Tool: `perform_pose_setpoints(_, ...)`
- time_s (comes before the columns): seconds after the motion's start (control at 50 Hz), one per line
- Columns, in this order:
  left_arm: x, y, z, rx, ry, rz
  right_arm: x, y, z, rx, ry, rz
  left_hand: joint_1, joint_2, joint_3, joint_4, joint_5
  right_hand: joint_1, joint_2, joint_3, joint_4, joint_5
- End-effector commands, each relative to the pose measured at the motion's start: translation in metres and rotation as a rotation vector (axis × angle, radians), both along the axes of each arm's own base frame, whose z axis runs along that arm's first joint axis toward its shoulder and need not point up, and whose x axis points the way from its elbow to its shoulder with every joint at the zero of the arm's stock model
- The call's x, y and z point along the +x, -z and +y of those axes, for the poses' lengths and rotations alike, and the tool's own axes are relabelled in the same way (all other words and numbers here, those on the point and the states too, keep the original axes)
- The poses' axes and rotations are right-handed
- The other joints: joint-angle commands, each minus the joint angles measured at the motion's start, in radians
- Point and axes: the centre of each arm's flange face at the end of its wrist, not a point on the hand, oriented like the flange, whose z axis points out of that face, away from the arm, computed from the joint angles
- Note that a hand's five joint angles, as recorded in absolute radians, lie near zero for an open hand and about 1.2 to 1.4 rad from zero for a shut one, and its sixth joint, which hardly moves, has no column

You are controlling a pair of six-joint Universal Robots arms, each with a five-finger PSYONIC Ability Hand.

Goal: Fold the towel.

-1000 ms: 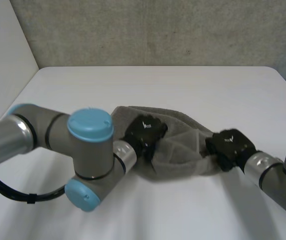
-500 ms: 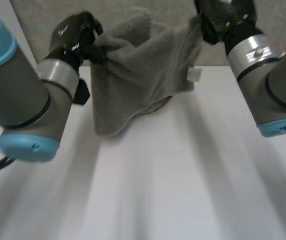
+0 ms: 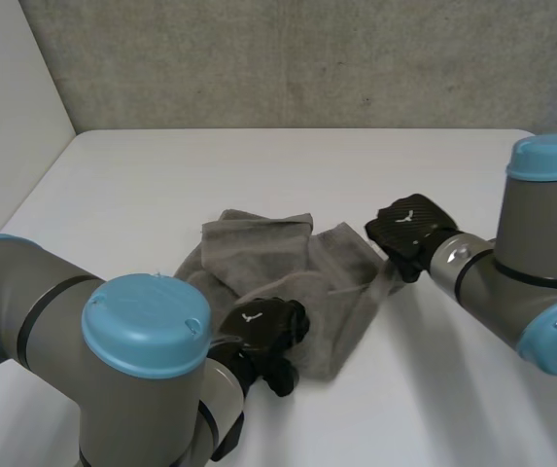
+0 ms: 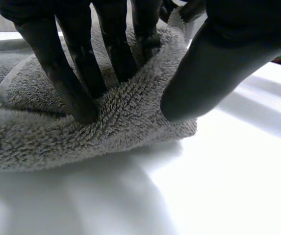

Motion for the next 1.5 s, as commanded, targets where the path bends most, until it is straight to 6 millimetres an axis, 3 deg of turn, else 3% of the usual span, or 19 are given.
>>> perform_pose_setpoints(0.02,-0.013,-0.022,0.004,-0.054,0.063,0.047,-0.024,0.000,-0.011,-0.009,0.078,0.044,-0.664,-0.660,-0.661,-0.662,-0.851,0.066,0.104,0.052,0.056,0.058)
perform_pose_setpoints(0.06,-0.015,-0.028,0.001,-0.073,0.069,0.054,-0.027,0.003,-0.011,-0.006,0.079,0.058,-0.793,-0.789,-0.790,-0.791,-0.980,0.066,0.104,0.052,0.056,0.058)
perform_pose_setpoints(0.08,-0.016,-0.033,-0.004,-0.096,0.074,0.061,-0.029,0.006,-0.010,0.003,0.080,0.066,-0.837,-0.834,-0.834,-0.836,-1.025,-0.160,-0.122,-0.174,-0.170,-0.168)
perform_pose_setpoints(0.1,-0.016,-0.033,-0.004,-0.096,0.074,0.061,-0.029,0.006,-0.010,0.003,0.080,0.066,-0.838,-0.834,-0.835,-0.836,-1.025,-0.162,-0.124,-0.176,-0.172,-0.170)
perform_pose_setpoints(0.12,-0.016,-0.038,-0.012,-0.120,0.068,0.062,-0.030,0.008,-0.008,0.010,0.079,0.068,-0.850,-0.846,-0.847,-0.848,-1.037,-0.534,-0.496,-0.548,-0.544,-0.542)
perform_pose_setpoints(0.14,-0.014,-0.041,-0.023,-0.144,0.049,0.058,-0.030,0.010,-0.007,0.015,0.081,0.066,-0.853,-0.849,-0.850,-0.851,-1.040,-0.741,-0.703,-0.755,-0.752,-0.749)
perform_pose_setpoints(0.16,-0.014,-0.041,-0.024,-0.144,0.049,0.058,-0.030,0.010,-0.006,0.015,0.081,0.066,-0.853,-0.849,-0.850,-0.851,-1.040,-0.743,-0.705,-0.757,-0.754,-0.751)
perform_pose_setpoints(0.2,-0.006,-0.050,-0.051,-0.197,-0.003,0.049,-0.031,0.007,-0.006,0.008,0.086,0.052,-0.850,-0.846,-0.847,-0.848,-1.037,-0.887,-0.849,-0.900,-0.897,-0.895)
perform_pose_setpoints(0.22,-0.006,-0.050,-0.052,-0.197,-0.003,0.049,-0.031,0.007,-0.006,0.008,0.086,0.051,-0.850,-0.846,-0.847,-0.848,-1.037,-0.887,-0.849,-0.901,-0.898,-0.895)
perform_pose_setpoints(0.26,0.002,-0.058,-0.078,-0.243,-0.038,0.044,-0.030,0.001,-0.006,-0.016,0.084,0.028,-0.847,-0.843,-0.844,-0.845,-1.034,-0.925,-0.887,-0.939,-0.936,-0.933)
perform_pose_setpoints(0.34,0.003,-0.064,-0.096,-0.274,-0.031,0.050,-0.029,-0.005,-0.005,-0.026,0.090,0.003,-0.844,-0.840,-0.841,-0.842,-1.031,-0.928,-0.890,-0.942,-0.939,-0.936)
perform_pose_setpoints(0.46,0.006,-0.051,-0.128,-0.266,-0.005,0.037,-0.028,-0.005,-0.003,-0.007,0.090,-0.027,-0.814,-0.811,-0.812,-0.813,-1.002,-0.928,-0.890,-0.942,-0.939,-0.936)
perform_pose_setpoints(0.66,0.002,-0.021,-0.140,-0.275,0.065,-0.017,-0.026,0.003,0.000,0.024,0.069,-0.027,-0.803,-0.799,-0.800,-0.801,-0.990,-0.925,-0.887,-0.939,-0.936,-0.933)
perform_pose_setpoints(0.82,0.000,0.008,-0.146,-0.370,0.152,-0.216,-0.022,0.019,-0.007,0.072,0.041,-0.033,-0.750,-0.746,-0.747,-0.748,-0.937,-1.060,-1.022,-1.074,-1.070,-1.068)
perform_pose_setpoints(0.96,0.005,0.009,-0.152,-0.387,0.159,-0.249,-0.019,0.024,-0.014,0.074,0.036,-0.033,-0.756,-0.752,-0.753,-0.754,-0.943,-1.075,-1.037,-1.089,-1.085,-1.083)
perform_pose_setpoints(1.22,0.023,-0.013,-0.170,-0.435,0.112,-0.268,-0.022,0.044,-0.032,0.097,0.055,-0.018,-0.700,-0.696,-0.697,-0.698,-0.887,-1.034,-0.996,-1.048,-1.044,-1.042)
perform_pose_setpoints(1.3,0.031,-0.008,-0.181,-0.457,0.108,-0.318,-0.023,0.050,-0.036,0.107,0.059,-0.018,-0.691,-0.687,-0.688,-0.689,-0.878,-1.022,-0.984,-1.036,-1.033,-1.030)
perform_pose_setpoints(1.5,0.028,0.021,-0.189,-0.442,0.146,-0.384,-0.022,0.059,-0.041,0.103,0.056,-0.022,-0.691,-0.687,-0.688,-0.689,-0.878,-1.005,-0.967,-1.019,-1.015,-1.013)
